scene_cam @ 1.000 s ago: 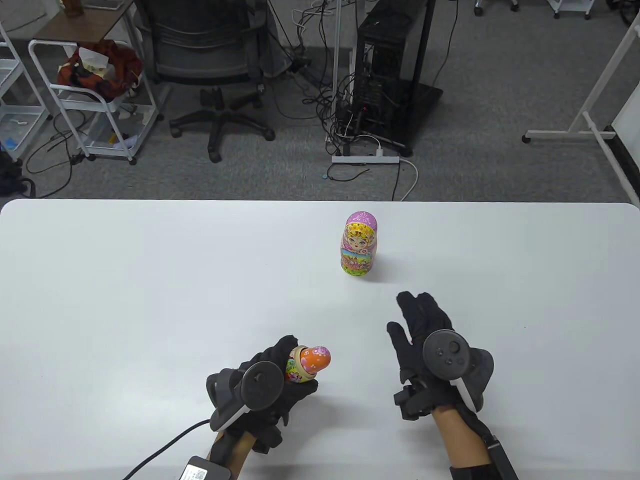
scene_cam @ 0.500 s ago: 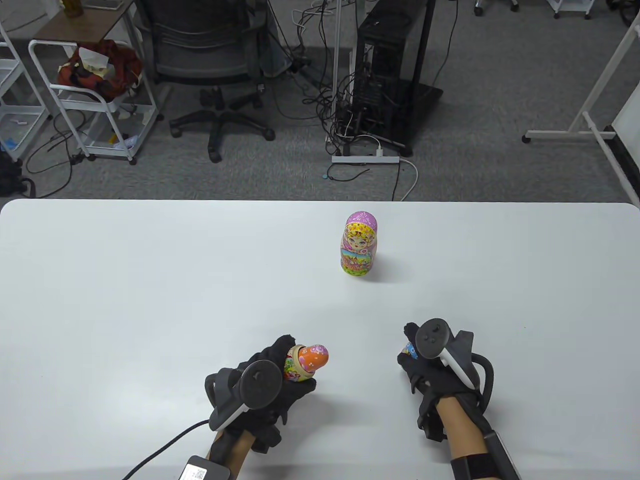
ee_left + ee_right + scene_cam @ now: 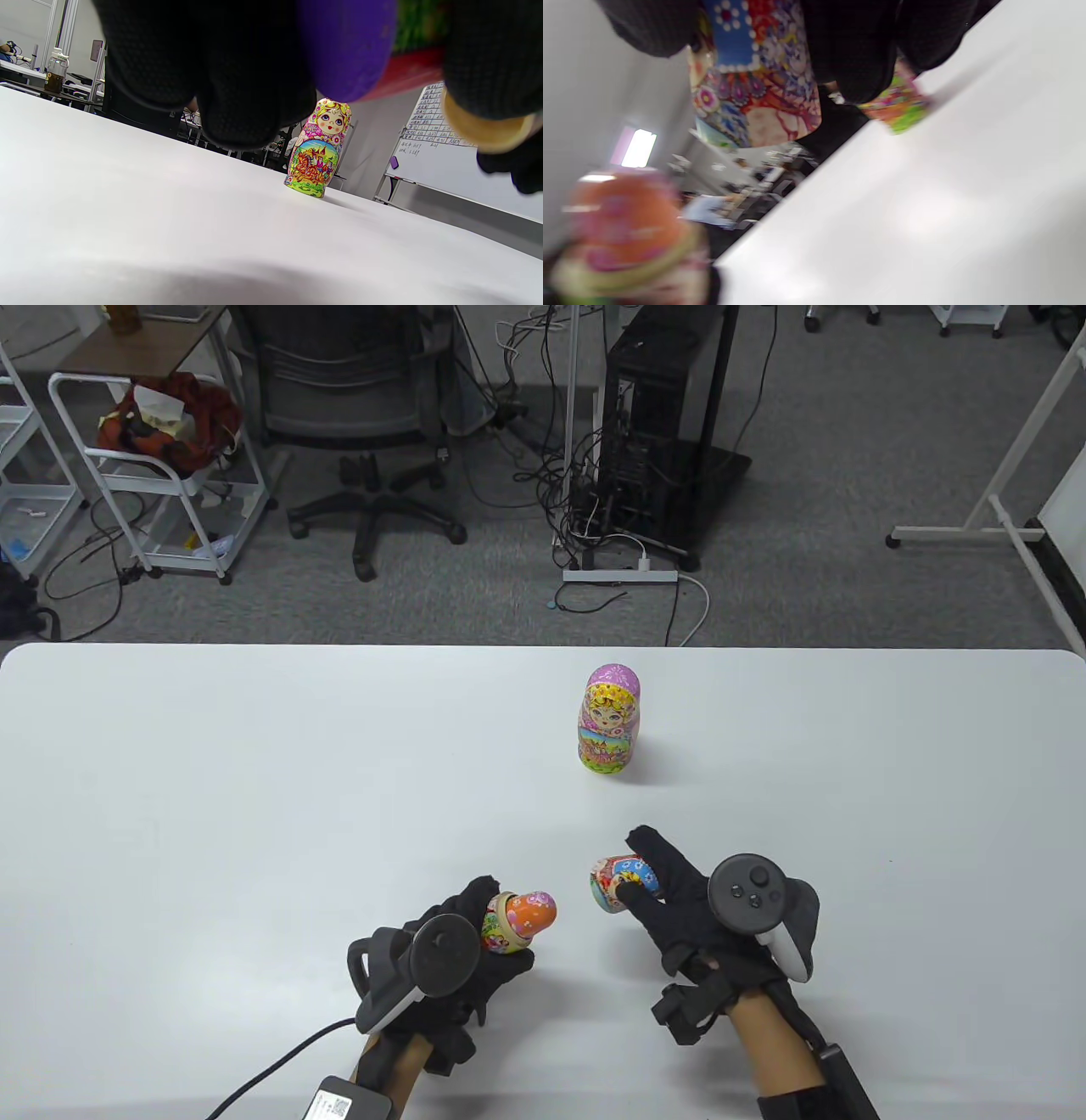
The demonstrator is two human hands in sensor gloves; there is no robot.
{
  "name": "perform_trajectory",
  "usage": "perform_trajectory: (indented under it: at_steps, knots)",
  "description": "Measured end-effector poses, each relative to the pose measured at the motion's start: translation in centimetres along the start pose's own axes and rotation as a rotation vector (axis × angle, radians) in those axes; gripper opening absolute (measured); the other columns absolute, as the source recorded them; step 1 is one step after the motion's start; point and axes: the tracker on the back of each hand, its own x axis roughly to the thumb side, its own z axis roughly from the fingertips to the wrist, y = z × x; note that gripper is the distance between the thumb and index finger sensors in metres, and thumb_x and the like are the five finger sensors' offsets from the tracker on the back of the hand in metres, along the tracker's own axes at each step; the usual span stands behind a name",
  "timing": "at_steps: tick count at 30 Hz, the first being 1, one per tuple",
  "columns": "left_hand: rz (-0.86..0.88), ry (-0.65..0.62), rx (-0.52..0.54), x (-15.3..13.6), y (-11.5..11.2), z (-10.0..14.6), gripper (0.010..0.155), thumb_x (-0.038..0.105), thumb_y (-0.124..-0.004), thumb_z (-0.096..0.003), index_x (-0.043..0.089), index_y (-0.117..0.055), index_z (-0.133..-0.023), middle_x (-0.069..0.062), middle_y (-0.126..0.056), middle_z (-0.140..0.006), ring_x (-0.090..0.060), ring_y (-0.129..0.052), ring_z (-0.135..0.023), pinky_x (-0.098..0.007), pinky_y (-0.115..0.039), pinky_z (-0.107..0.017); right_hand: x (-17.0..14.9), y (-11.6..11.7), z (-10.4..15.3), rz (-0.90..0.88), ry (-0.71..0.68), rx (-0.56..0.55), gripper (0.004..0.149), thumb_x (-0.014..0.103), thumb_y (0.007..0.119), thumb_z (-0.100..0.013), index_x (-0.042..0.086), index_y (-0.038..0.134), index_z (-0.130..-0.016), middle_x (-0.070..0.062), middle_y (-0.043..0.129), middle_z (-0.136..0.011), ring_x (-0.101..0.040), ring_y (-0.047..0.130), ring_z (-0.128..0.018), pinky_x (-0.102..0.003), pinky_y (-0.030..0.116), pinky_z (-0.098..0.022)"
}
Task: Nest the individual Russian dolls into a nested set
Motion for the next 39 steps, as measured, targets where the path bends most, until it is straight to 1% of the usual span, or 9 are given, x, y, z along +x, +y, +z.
perform_trajectory:
  at_steps: [2, 4, 7, 11, 18, 27, 39]
  knots:
    - [-0.002, -0.004, -0.005, 0.1, 0.0, 0.0, 0.094, 0.075, -0.083, -0.0303, 0.023, -0.054, -0.103, -0.001, -0.089, -0.088, -0.014, -0.101, -0.066, -0.043, -0.085, -0.056, 1.2, 0.8, 0.3, -0.040, -0.082, 0.031, 0.065, 0.057, 0.070, -0.046, 0.037, 0.042, -0.102, -0.009, 0.071, -0.101, -0.032, 0.086, -0.082, -0.052, 0.072, -0.061]
    - [-0.003, -0.010, -0.006, 0.2, -0.1, 0.0, 0.094, 0.075, -0.083, -0.0303, 0.023, -0.054, -0.103, -0.001, -0.089, -0.088, -0.014, -0.101, -0.066, -0.044, -0.085, -0.056, 1.8, 1.5, 0.4, -0.001, -0.112, 0.068, 0.065, 0.057, 0.070, -0.047, 0.037, 0.042, -0.102, -0.009, 0.072, -0.101, -0.031, 0.086, -0.081, -0.051, 0.073, -0.061]
    - [-0.011, -0.026, -0.009, 0.5, -0.1, 0.0, 0.094, 0.075, -0.084, -0.0301, 0.023, -0.054, -0.103, -0.001, -0.089, -0.088, -0.014, -0.101, -0.066, -0.043, -0.085, -0.056, 2.2, 2.4, 0.5, 0.049, -0.126, 0.092, 0.065, 0.058, 0.069, -0.046, 0.038, 0.041, -0.102, -0.009, 0.072, -0.101, -0.031, 0.086, -0.082, -0.051, 0.073, -0.061]
    - [-0.022, -0.042, -0.012, 0.8, -0.1, 0.0, 0.094, 0.075, -0.083, -0.0301, 0.024, -0.054, -0.103, -0.001, -0.089, -0.088, -0.014, -0.101, -0.066, -0.043, -0.085, -0.056, 2.5, 3.1, 0.6, 0.060, -0.140, 0.109, 0.065, 0.057, 0.070, -0.046, 0.038, 0.041, -0.101, -0.009, 0.071, -0.102, -0.031, 0.086, -0.082, -0.051, 0.073, -0.061]
    - [-0.006, -0.056, -0.004, 1.0, -0.1, 0.1, 0.094, 0.076, -0.084, -0.0299, 0.024, -0.055, -0.103, -0.001, -0.089, -0.087, -0.013, -0.101, -0.066, -0.043, -0.085, -0.056, 3.0, 3.7, 0.8, 0.103, -0.161, 0.096, 0.065, 0.056, 0.070, -0.046, 0.038, 0.042, -0.101, -0.008, 0.071, -0.102, -0.030, 0.086, -0.083, -0.050, 0.073, -0.061]
    - [0.007, -0.053, -0.017, 0.9, -0.3, 0.0, 0.094, 0.076, -0.084, -0.0297, 0.025, -0.055, -0.103, 0.000, -0.090, -0.086, -0.013, -0.101, -0.065, -0.043, -0.085, -0.056, 2.7, 3.9, 0.8, 0.070, -0.154, 0.098, 0.064, 0.056, 0.070, -0.046, 0.039, 0.041, -0.101, -0.008, 0.071, -0.102, -0.030, 0.087, -0.083, -0.050, 0.073, -0.061]
    - [0.023, -0.052, 0.001, 0.8, -0.1, 0.0, 0.094, 0.076, -0.085, -0.0294, 0.026, -0.056, -0.103, -0.001, -0.091, -0.085, -0.013, -0.101, -0.063, -0.043, -0.086, -0.056, 2.8, 3.9, 0.8, 0.052, -0.170, 0.077, 0.064, 0.056, 0.070, -0.045, 0.039, 0.042, -0.100, -0.008, 0.071, -0.102, -0.030, 0.087, -0.082, -0.050, 0.073, -0.061]
